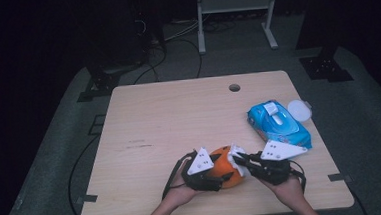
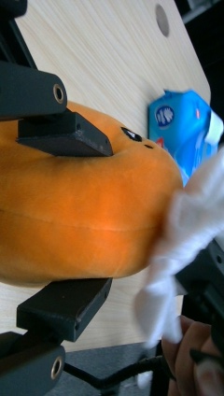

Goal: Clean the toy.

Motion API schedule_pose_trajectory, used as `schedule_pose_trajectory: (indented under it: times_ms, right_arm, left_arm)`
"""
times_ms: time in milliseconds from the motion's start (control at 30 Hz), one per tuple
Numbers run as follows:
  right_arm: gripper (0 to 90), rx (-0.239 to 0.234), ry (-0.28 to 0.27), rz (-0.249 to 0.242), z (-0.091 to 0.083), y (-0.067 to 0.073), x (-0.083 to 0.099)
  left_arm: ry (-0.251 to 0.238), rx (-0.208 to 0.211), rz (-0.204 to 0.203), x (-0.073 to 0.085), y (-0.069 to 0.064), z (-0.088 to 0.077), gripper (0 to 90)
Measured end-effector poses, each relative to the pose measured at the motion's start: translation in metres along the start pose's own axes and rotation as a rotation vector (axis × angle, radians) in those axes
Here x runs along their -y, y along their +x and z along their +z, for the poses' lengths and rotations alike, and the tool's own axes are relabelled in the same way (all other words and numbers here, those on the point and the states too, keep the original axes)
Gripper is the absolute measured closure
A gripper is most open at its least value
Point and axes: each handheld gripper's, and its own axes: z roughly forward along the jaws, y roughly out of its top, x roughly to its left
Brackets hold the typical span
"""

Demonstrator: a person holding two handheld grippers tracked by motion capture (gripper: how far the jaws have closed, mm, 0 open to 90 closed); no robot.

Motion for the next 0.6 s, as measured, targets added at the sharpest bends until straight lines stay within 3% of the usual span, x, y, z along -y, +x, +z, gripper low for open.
schedule_pose_trajectory:
  times_ms: [33,100,167,333,400,533,600]
  right_arm:
    - [83.1,0.012,0.021,-0.036,0.003,0.006,-0.001]
    - [83.1,0.031,0.044,-0.069,0.007,0.008,0.0]
    - [83.2,0.035,0.042,-0.041,0.006,-0.003,0.004]
    - [83.1,0.12,0.054,0.02,-0.005,-0.026,0.013]
    - [83.2,0.126,0.051,0.025,-0.005,-0.022,0.013]
    - [83.0,0.062,0.029,-0.03,0.003,0.0,0.005]
    - [83.0,0.07,0.043,-0.062,0.006,0.005,0.004]
  left_arm:
    - [0.007,-0.004,0.018,0.0,-0.002,0.001,34.0]
    - [0.002,-0.008,0.012,0.002,-0.001,0.0,34.1]
    - [-0.011,-0.006,-0.011,0.004,0.002,0.0,34.2]
    - [-0.022,-0.011,-0.019,0.005,0.003,0.002,33.9]
    - [-0.023,-0.014,-0.023,0.005,0.003,0.004,33.2]
    - [-0.031,-0.026,-0.038,0.006,0.005,0.003,32.2]
    - [-0.043,-0.024,-0.025,0.007,0.005,0.001,28.0]
